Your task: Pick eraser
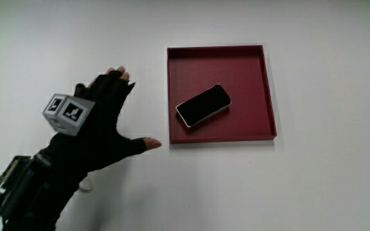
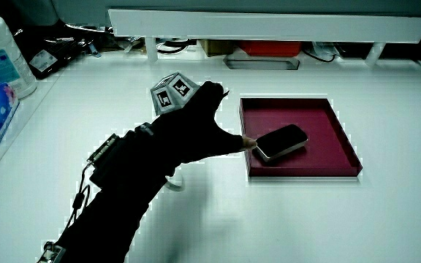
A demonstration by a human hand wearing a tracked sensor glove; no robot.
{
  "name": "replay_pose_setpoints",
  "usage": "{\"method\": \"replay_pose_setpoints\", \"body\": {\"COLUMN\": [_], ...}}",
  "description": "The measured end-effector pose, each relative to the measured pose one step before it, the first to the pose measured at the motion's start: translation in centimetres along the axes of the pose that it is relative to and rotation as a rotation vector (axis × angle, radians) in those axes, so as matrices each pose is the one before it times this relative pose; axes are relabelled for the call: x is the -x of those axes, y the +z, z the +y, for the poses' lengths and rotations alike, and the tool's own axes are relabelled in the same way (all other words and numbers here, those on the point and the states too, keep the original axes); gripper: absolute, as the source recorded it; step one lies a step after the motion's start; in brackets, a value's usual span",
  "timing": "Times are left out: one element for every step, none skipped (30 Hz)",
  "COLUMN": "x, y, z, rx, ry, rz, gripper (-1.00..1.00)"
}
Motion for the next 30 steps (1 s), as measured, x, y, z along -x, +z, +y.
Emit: {"method": "replay_pose_setpoints", "body": {"x": [-0.233,-0.131,-0.129,-0.128,0.225,-0.073,-0.087,-0.101,-0.017,-0.103,-0.318,-0.317,0.001,-0.095,0.085,0.069,0.331,0.226,0.367,0.085,-0.771,-0.3,-0.137,-0.167,-0.117,0.053,0.183,-0.461,-0.009,-0.171], "y": [-0.298,-0.253,-0.248,-0.243,-0.375,-0.301,-0.296,-0.291,-0.309,-0.211,-0.032,-0.016,-0.179,-0.118,-0.212,-0.206,-0.445,-0.407,-0.54,-0.481,0.006,-0.276,-0.332,-0.237,-0.245,-0.415,-0.454,0.076,-0.23,-0.088], "z": [0.473,0.531,0.534,0.537,0.788,0.488,0.489,0.489,0.576,0.604,0.335,0.337,0.406,0.314,0.349,0.373,0.596,0.584,0.762,0.488,-0.265,0.081,0.201,0.094,0.1,0.308,0.431,-0.09,0.231,0.064], "rx": [0.00889,0.00427,0.00427,0.00427,-0.00317,0.00556,0.00556,0.00556,-0.00361,-0.01416,0.0035,0.0035,-0.00369,0.00465,-0.0002,0.0126,-0.00293,0.00423,-0.01695,-0.00678,0.00052,0.00426,-0.00129,-0.00472,0.00421,0.00582,-0.00929,0.00859,-0.00824,-0.00082], "ry": [-0.01611,-0.01253,-0.01253,-0.01253,-0.07484,0.0142,0.0142,0.0142,0.01383,-0.05297,-0.00573,-0.00573,-0.00934,-0.00645,0.01325,0.01467,-0.00077,-0.00653,-0.04133,-0.01626,0.05552,0.00755,-0.01107,0.01091,0.01662,-0.00342,-0.00183,0.01825,0.00116,0.01308], "rz": [-0.01319,0.02059,0.02059,0.02059,-0.00583,0.02305,0.02305,0.02305,0.0218,0.04052,0.04721,0.04721,0.00577,0.01308,-0.00167,0.01147,-0.026,-0.00532,0.01682,0.03073,0.01717,0.0031,0.01619,0.00941,0.00084,-0.0106,0.01859,0.01316,0.01168,0.00406], "gripper": [0.0,0.0,0.0,0.0,0.0,0.0,0.0,0.0,0.0,0.0,0.0,0.0,0.0,0.0,0.0,0.0,0.0,0.0,0.0,0.0,0.0,0.0,0.0,0.0,0.0,0.0,0.0,0.0,0.0,0.0]}}
